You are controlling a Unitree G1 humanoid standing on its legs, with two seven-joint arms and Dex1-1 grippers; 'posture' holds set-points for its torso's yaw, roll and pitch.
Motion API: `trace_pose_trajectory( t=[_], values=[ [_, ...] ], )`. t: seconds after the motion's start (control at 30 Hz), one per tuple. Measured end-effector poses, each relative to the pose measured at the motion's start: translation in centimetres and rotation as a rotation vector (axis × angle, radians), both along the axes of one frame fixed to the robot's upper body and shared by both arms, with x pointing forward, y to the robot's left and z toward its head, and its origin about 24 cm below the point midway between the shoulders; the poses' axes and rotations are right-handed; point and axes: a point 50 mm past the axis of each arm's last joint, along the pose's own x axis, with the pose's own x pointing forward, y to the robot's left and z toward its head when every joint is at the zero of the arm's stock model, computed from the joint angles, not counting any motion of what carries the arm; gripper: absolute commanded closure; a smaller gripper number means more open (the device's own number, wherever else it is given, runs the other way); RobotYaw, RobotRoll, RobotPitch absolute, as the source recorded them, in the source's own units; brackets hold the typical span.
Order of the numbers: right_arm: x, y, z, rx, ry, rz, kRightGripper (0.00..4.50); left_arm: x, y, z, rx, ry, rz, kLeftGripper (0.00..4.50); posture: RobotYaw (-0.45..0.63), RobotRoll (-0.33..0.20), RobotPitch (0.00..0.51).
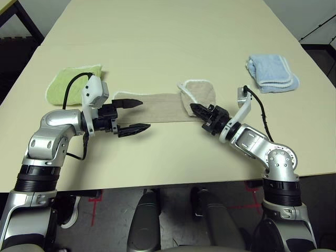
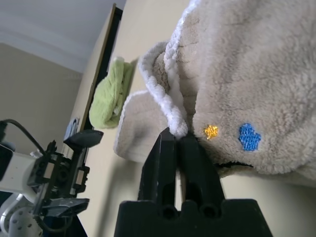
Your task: Fold the towel and set it aside.
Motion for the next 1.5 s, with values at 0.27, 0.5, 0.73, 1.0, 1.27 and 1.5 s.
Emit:
trace_pose_trajectory(
  t=[0.27, 0.5, 0.73, 1.0, 1.27, 1.5],
  values=[
    [0.1, 0.1, -0.4, -0.009, 0.013, 0.012, 0.3, 0.0, 0.0, 0.0, 0.0, -0.001, 0.0, 0.0, 0.18, 0.0, 0.194],
    [0.2, 0.0, 0.2, -0.006, -0.004, 0.031, 0.02, 0.0, -0.1, 0.0, -0.002, -0.003, 0.0, 0.0, 0.17, 0.0, 0.196],
    [0.5, 0.7, 4.5, 0.053, -0.139, 0.107, 0.02, 0.1, -0.3, 0.0, -0.012, -0.011, -0.006, 0.0, 0.17, 0.0, 0.194],
    [0.0, 1.2, 4.6, 0.06, -0.135, 0.145, 0.02, 0.3, -0.4, 0.2, -0.013, -0.021, -0.008, 0.0, 0.17, 0.0, 0.192],
    [-0.6, 2.3, 1.0, 0.0, 0.013, 0.188, 0.02, 0.3, -0.4, 0.2, -0.013, -0.022, -0.009, 0.0, 0.19, 0.0, 0.189],
    [-0.4, 2.6, -0.2, -0.03, 0.071, 0.189, 0.02, 0.2, -0.4, 0.3, -0.012, -0.025, -0.007, 0.0, 0.19, 0.0, 0.188]
  ],
)
